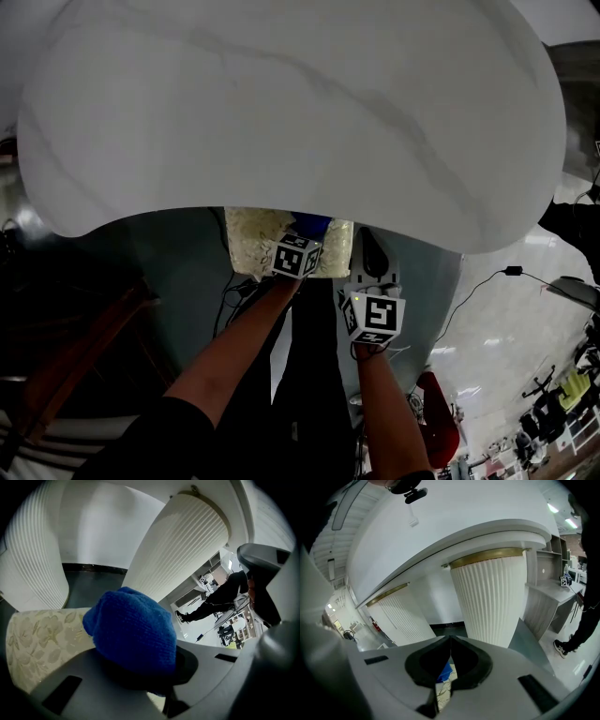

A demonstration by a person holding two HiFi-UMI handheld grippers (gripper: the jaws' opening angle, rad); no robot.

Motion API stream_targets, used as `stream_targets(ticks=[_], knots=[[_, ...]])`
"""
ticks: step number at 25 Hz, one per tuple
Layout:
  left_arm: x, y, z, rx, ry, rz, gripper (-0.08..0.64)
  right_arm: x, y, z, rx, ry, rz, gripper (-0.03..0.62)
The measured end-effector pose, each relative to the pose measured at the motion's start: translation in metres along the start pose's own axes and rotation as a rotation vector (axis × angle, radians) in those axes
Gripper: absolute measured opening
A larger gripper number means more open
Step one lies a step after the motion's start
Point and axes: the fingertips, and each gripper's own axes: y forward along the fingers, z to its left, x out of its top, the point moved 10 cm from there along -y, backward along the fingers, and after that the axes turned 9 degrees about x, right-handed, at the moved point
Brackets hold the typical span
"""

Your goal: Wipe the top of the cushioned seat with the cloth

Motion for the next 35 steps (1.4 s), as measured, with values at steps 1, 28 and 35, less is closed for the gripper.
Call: stream_targets(ticks=[1,28,35], knots=[[0.0,0.002,-0.003,-0.007,-0.001,-0.001,0.04,-0.002,0.0,0.0,-0.005,0.006,0.004,0.037],[-0.037,-0.113,0.06,0.094,-0.111,-0.186,0.04,-0.004,0.02,0.09,0.099,-0.118,0.046,0.037],[-0.087,-0.153,0.116,0.226,-0.211,-0.169,0.04,-0.003,0.047,0.153,0.219,-0.156,0.076,0.037]])
